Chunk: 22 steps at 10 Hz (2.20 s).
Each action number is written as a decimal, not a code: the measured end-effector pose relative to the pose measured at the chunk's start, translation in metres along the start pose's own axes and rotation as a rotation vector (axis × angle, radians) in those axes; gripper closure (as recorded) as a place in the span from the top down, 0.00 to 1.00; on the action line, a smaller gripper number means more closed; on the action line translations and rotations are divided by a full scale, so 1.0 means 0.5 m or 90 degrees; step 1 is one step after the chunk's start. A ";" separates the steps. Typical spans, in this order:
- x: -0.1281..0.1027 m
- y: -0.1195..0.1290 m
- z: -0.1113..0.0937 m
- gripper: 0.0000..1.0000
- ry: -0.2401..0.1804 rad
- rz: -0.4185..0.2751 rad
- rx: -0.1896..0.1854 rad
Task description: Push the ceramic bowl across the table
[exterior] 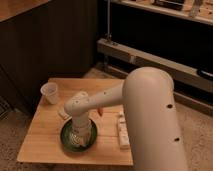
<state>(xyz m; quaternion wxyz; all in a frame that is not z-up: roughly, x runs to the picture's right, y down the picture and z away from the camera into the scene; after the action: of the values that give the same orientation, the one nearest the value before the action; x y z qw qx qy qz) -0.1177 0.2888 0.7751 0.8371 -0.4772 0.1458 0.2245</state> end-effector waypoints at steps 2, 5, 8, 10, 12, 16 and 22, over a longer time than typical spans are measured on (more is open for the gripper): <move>0.003 -0.006 -0.001 0.09 -0.003 0.004 0.004; 0.008 -0.014 -0.002 0.09 -0.005 0.002 0.005; 0.011 -0.019 -0.002 0.09 -0.007 0.001 0.008; 0.022 -0.028 -0.002 0.09 -0.009 0.006 0.014; 0.029 -0.035 -0.002 0.09 -0.010 0.009 0.017; 0.045 -0.056 -0.003 0.09 -0.015 0.014 0.022; 0.062 -0.083 -0.005 0.09 -0.021 0.020 0.027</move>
<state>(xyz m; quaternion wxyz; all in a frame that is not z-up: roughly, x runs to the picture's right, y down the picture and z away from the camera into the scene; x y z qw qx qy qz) -0.0697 0.2754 0.7900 0.8457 -0.4530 0.1442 0.2424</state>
